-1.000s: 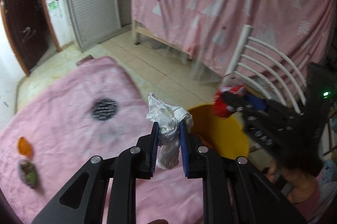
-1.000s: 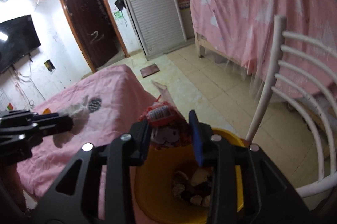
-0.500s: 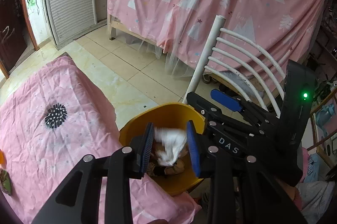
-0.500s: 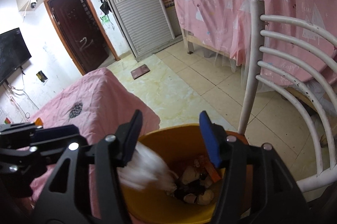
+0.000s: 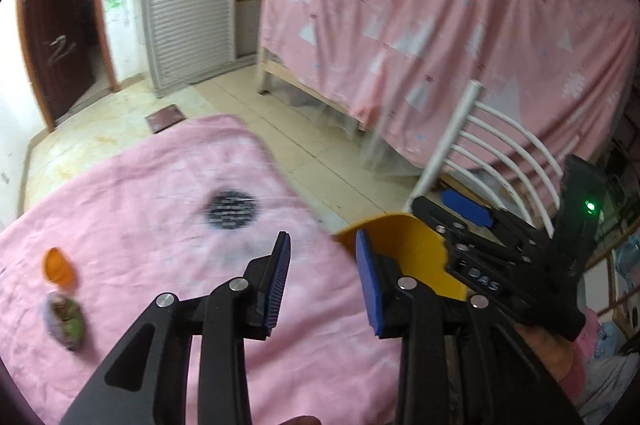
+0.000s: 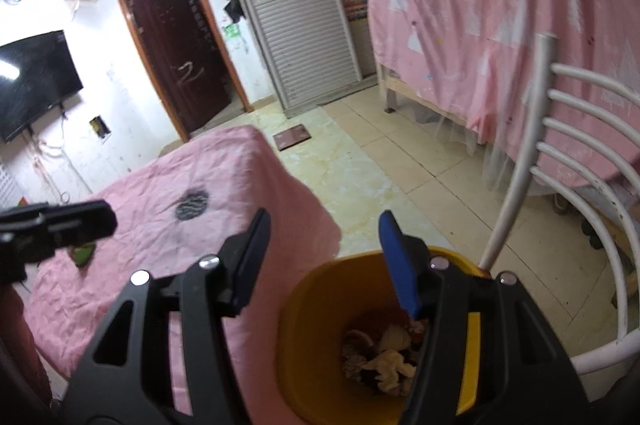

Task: Collect trash
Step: 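Move both open tools back over the bed toward the purple hat, then grasp the purple hat with the left tool while the right tool grasps the orange cup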

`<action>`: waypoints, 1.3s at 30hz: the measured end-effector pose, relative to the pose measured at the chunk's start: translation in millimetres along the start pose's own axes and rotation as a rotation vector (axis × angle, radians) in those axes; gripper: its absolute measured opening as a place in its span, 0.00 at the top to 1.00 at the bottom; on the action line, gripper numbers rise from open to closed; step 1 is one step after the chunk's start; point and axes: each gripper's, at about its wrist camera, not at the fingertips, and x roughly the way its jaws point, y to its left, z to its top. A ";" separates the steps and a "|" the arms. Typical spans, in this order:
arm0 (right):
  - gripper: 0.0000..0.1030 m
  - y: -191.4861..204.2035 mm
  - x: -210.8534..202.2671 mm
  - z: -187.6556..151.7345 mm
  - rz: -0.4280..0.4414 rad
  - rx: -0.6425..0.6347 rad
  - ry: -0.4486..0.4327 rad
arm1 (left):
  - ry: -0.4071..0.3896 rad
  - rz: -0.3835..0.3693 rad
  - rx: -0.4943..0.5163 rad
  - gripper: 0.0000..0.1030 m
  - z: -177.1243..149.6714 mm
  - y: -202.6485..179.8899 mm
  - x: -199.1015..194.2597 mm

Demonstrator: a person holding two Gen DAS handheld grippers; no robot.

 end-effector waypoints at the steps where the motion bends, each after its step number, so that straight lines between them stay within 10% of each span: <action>1: 0.47 7.5 1.7 1.0 0.010 -0.008 0.002 | -0.008 0.017 -0.013 0.72 -1.0 11.8 -5.2; 21: 0.40 169.8 49.2 11.9 0.167 -0.257 0.082 | -0.013 0.278 -0.236 0.59 -36.6 176.8 -49.8; 39: 0.30 230.1 83.9 5.9 0.193 -0.349 0.146 | 0.093 0.246 -0.324 0.60 -73.0 223.4 -14.8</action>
